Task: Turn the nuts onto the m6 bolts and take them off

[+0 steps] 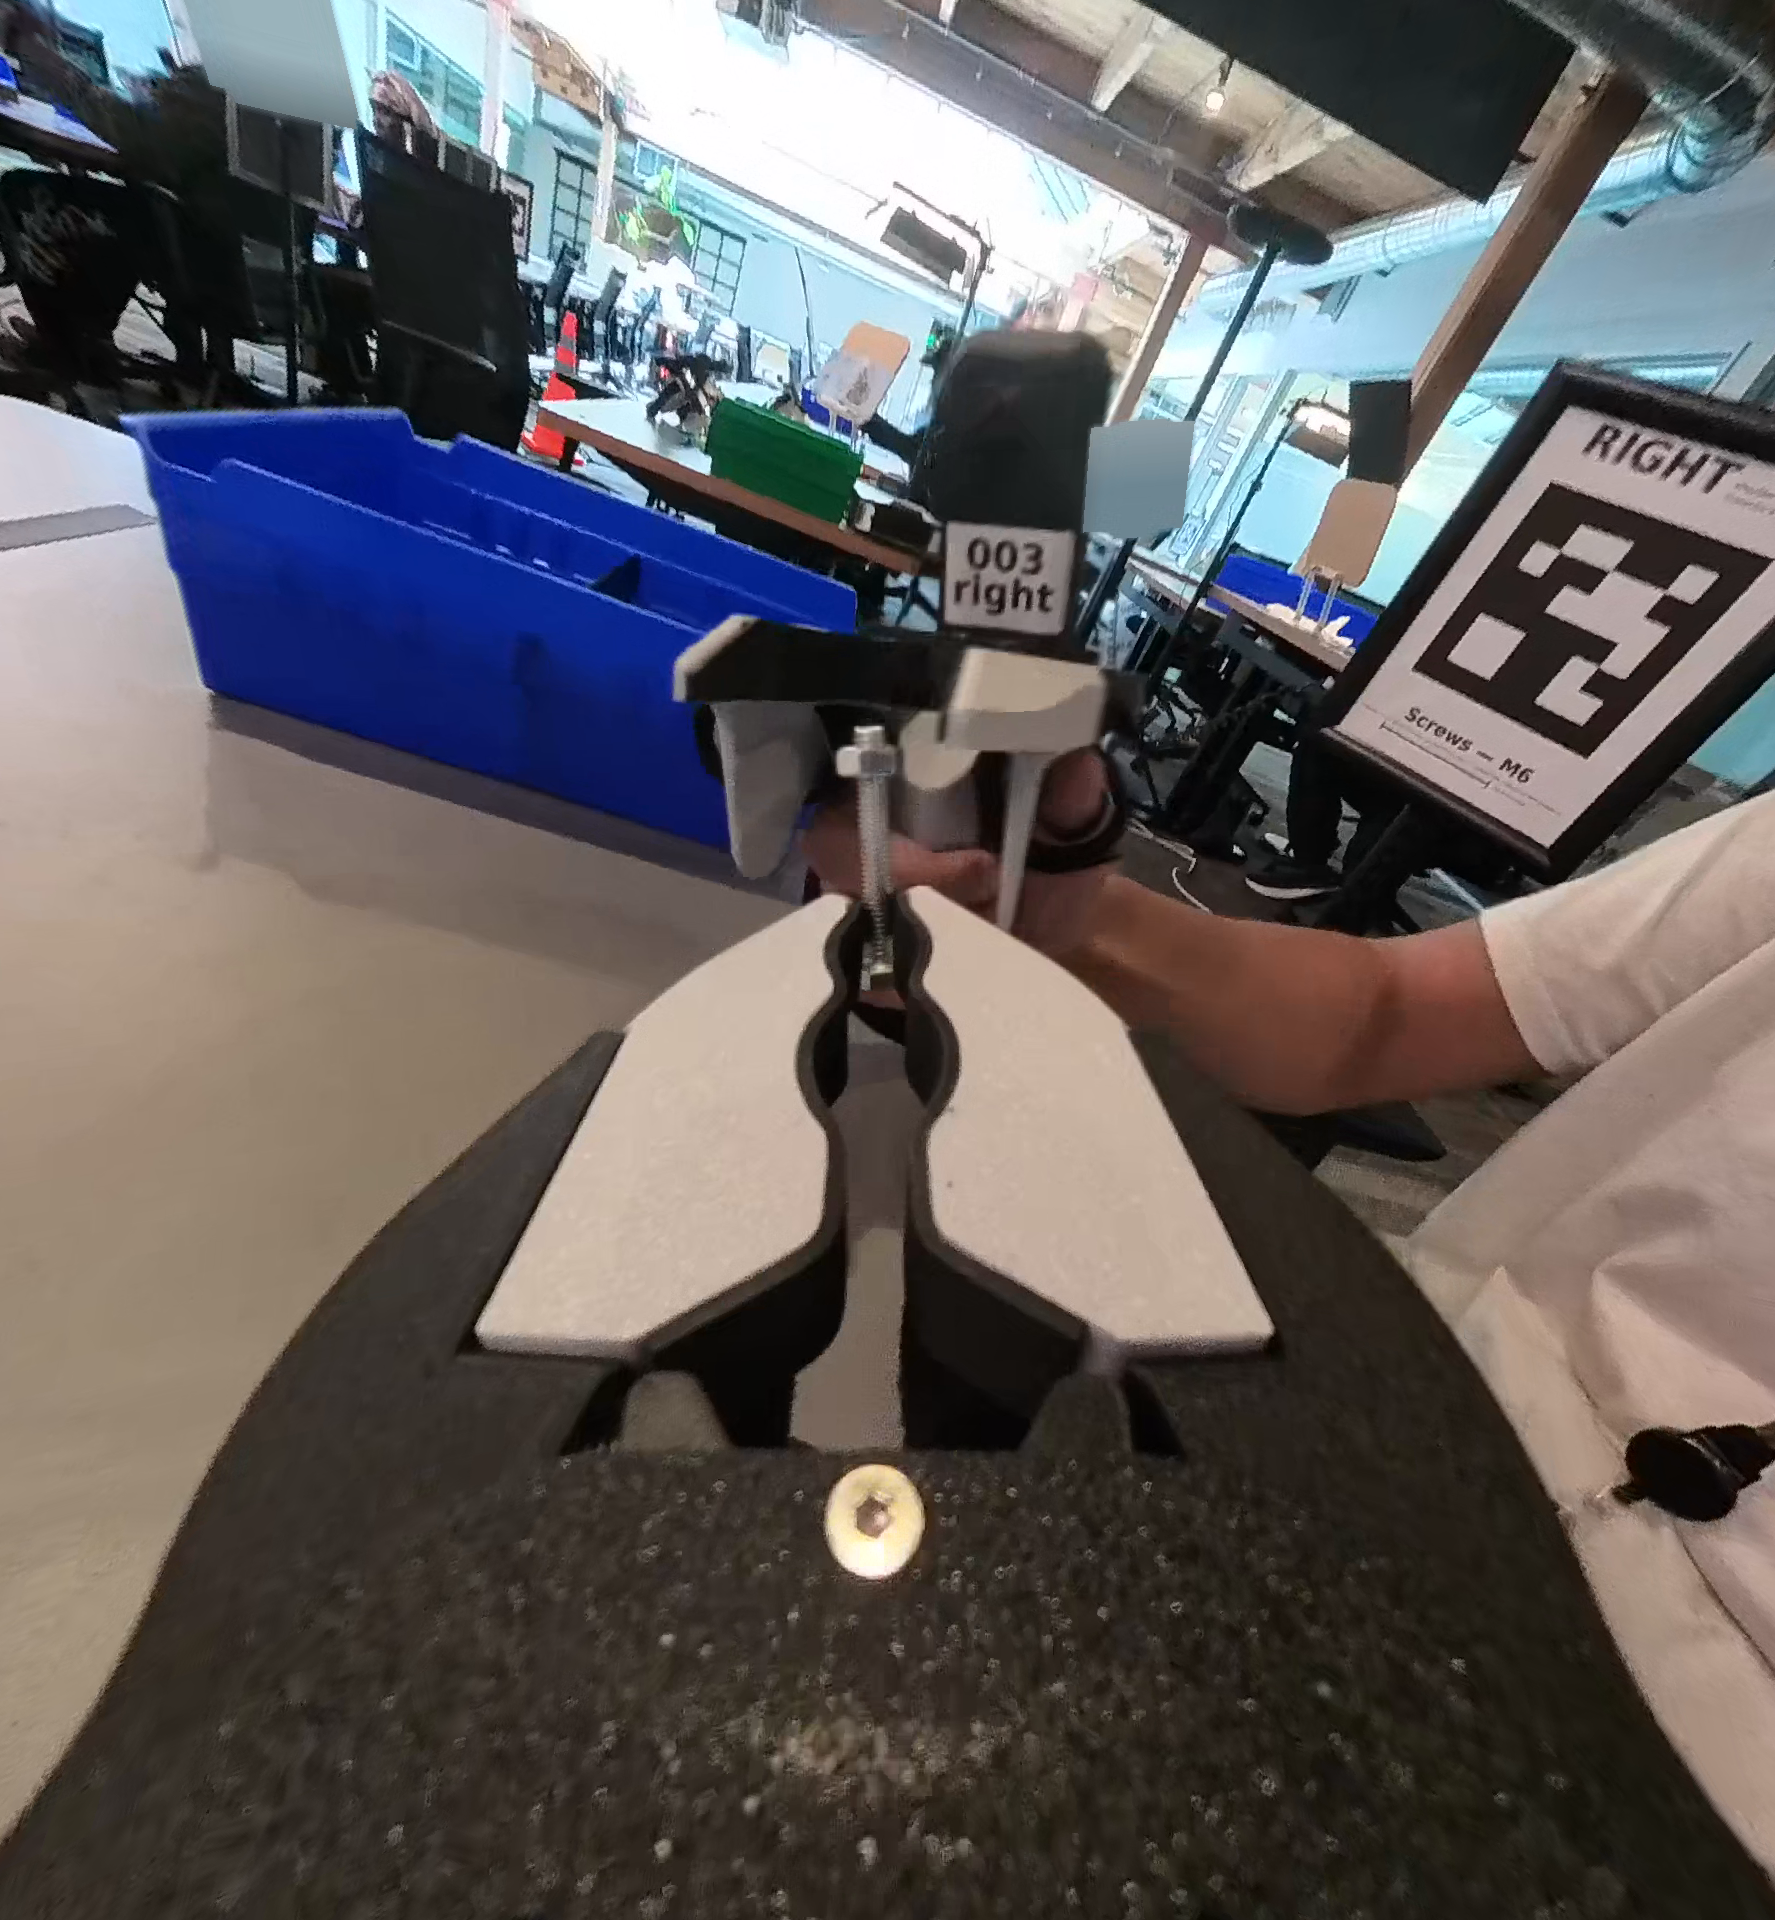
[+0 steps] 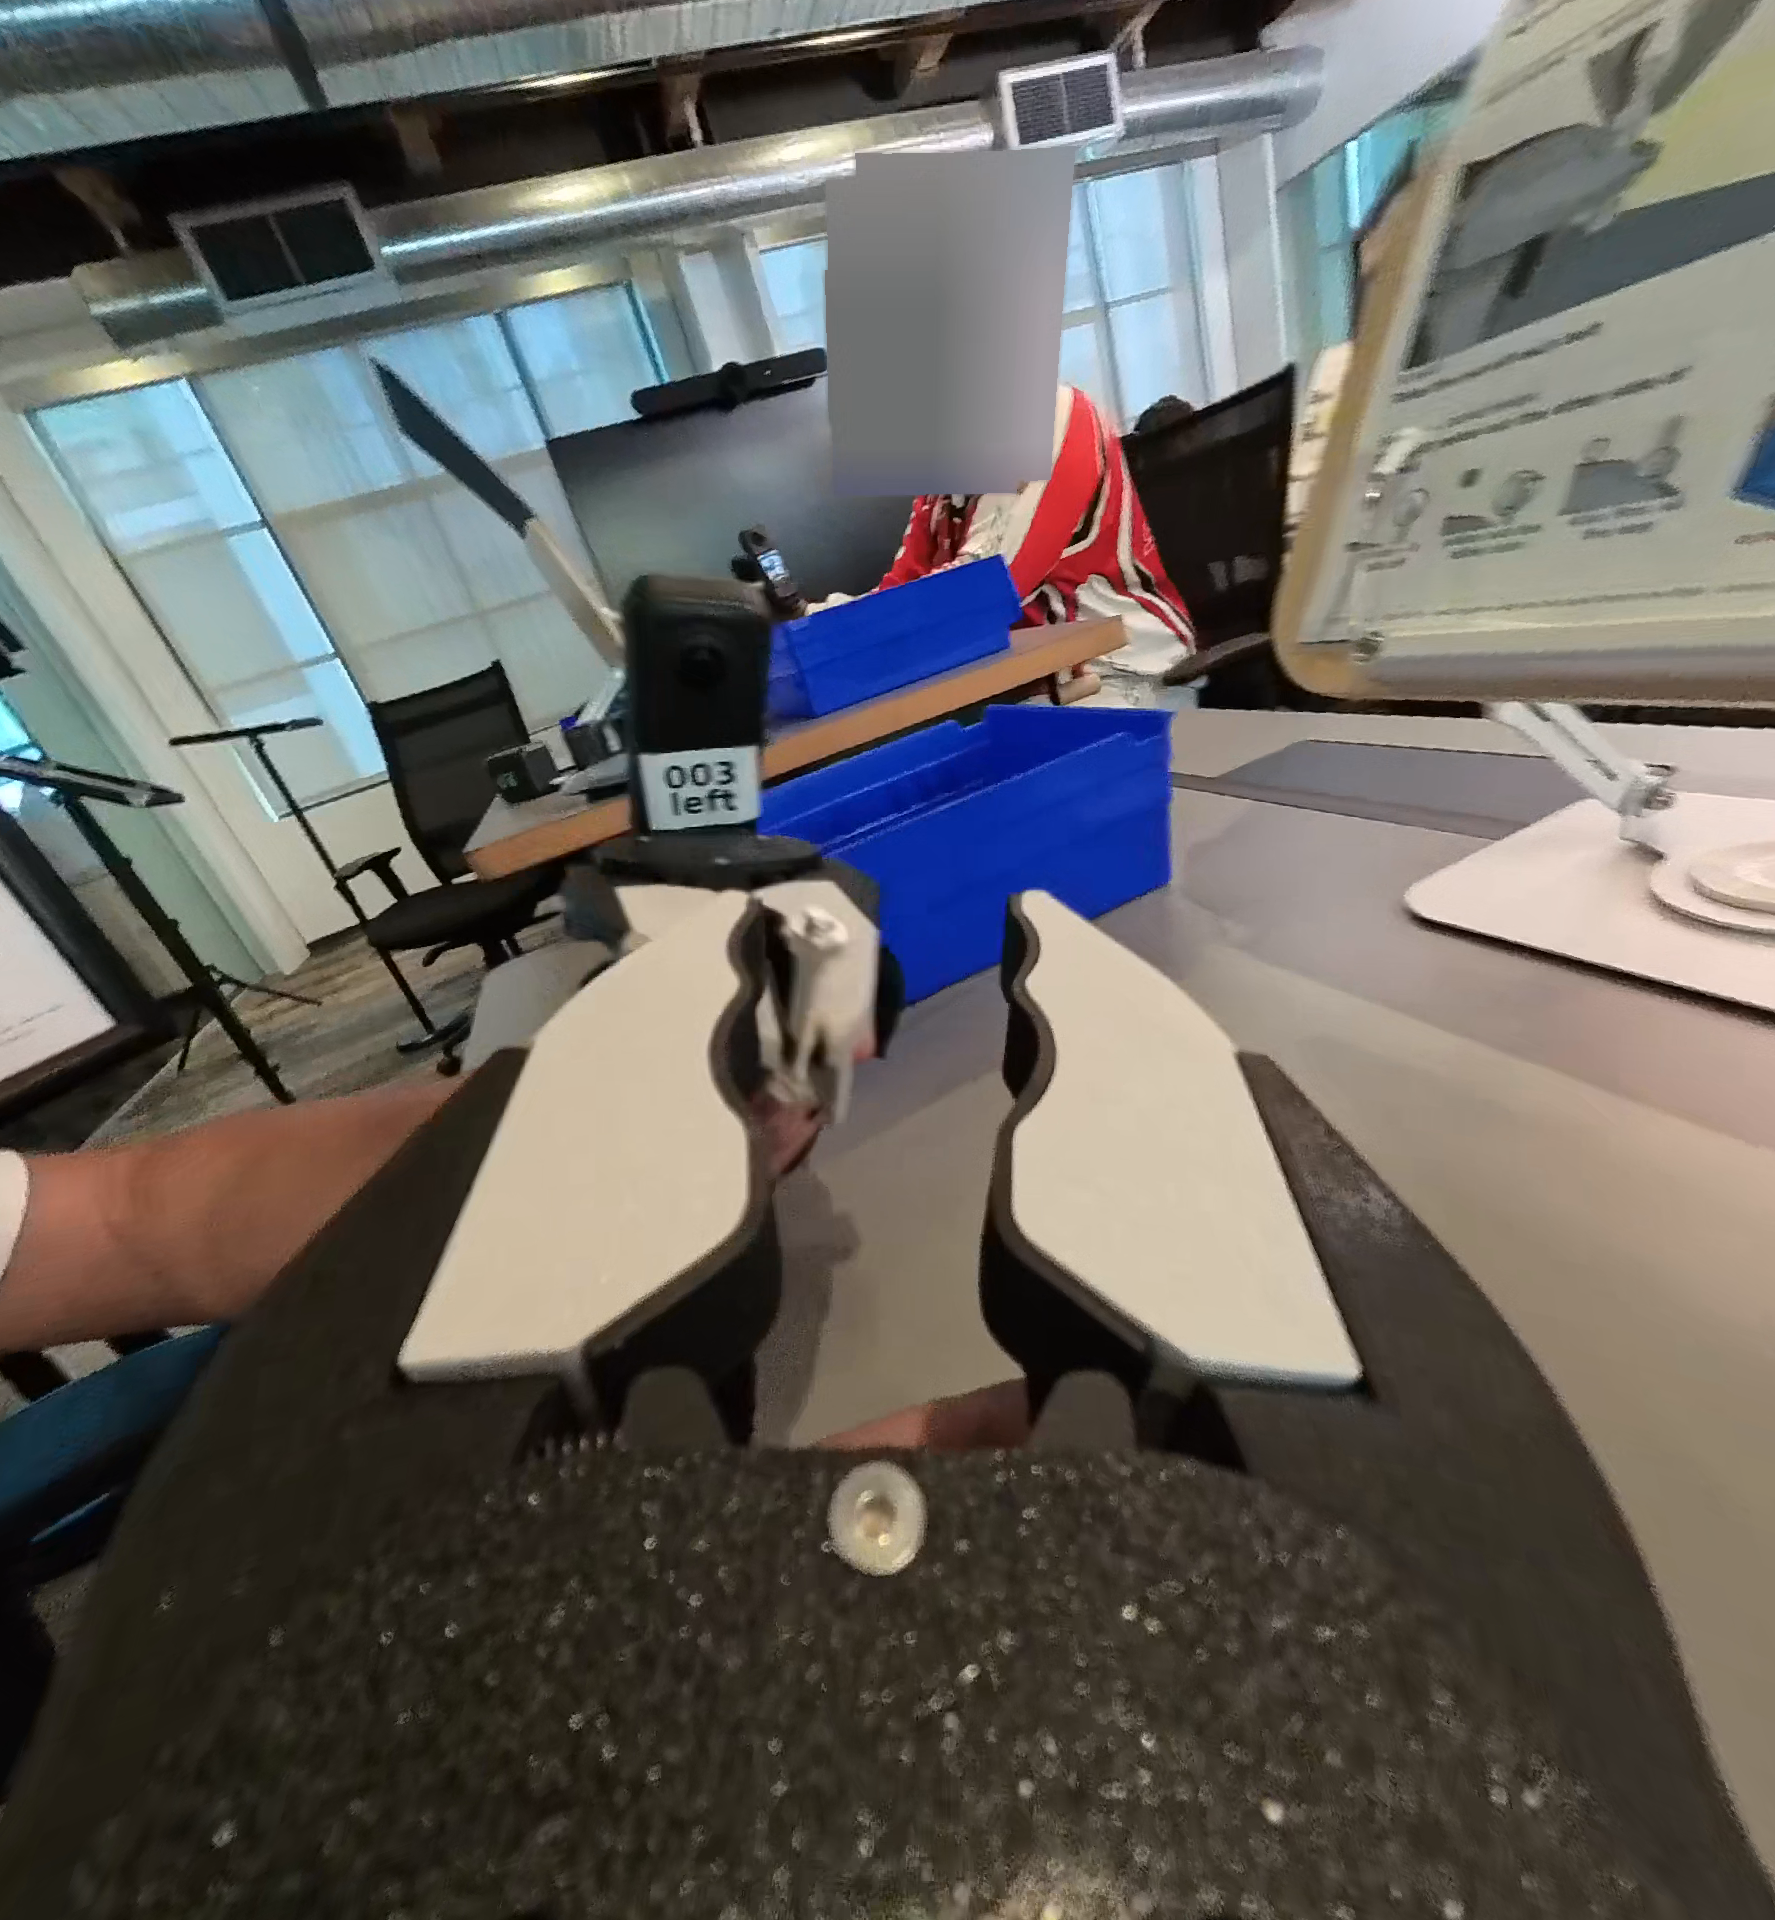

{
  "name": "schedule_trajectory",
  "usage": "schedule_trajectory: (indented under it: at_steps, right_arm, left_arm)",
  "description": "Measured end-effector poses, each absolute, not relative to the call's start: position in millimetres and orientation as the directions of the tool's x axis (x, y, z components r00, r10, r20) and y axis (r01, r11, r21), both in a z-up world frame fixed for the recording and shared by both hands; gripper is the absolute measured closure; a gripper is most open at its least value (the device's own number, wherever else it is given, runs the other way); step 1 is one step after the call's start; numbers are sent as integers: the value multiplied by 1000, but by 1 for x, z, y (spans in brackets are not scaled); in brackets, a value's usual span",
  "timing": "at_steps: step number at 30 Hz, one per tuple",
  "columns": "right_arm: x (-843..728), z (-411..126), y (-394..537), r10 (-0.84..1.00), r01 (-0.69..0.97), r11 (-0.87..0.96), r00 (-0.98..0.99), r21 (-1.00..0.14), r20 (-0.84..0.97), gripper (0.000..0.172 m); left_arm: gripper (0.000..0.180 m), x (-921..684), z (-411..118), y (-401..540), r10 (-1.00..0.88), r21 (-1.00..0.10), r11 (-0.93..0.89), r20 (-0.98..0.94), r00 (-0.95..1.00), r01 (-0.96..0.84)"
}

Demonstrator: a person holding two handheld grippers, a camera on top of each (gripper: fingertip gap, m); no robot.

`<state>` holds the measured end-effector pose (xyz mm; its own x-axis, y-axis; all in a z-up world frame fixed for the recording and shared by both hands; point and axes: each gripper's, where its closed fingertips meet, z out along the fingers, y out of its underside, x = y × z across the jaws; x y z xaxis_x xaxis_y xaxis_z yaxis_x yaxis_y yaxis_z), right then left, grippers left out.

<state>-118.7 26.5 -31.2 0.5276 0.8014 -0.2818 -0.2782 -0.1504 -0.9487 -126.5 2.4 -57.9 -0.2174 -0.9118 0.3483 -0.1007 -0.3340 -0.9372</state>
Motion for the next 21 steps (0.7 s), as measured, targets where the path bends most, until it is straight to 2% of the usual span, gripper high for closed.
schedule_trajectory:
  at_steps: [6, 7, 9, 15, 21]
  right_arm:
    - [-114, -37, 30, 792, -300, -183, 519, -936, -321, 124]
    - [-108, -38, 32, 782, -310, -185, 528, -933, -331, 131]
    - [-103, -35, 33, 778, -322, -174, 534, -930, -331, 130]
    - [-134, -34, 23, 813, -259, -163, 511, -952, -278, 129]
    - [-105, -34, 32, 780, -335, -184, 522, -924, -345, 131]
  left_arm:
    - [176, -127, -54, 1, -911, -939, -332, 343, -227, -86]
    - [176, -130, -51, 2, -908, -937, -342, 349, -233, -72]
    - [176, -133, -48, 5, -903, -932, -357, 360, -234, -56]
    - [176, -126, -55, -3, -911, -941, -323, 337, -237, -99]
    - [176, -136, -44, 5, -907, -936, -350, 350, -236, -44]
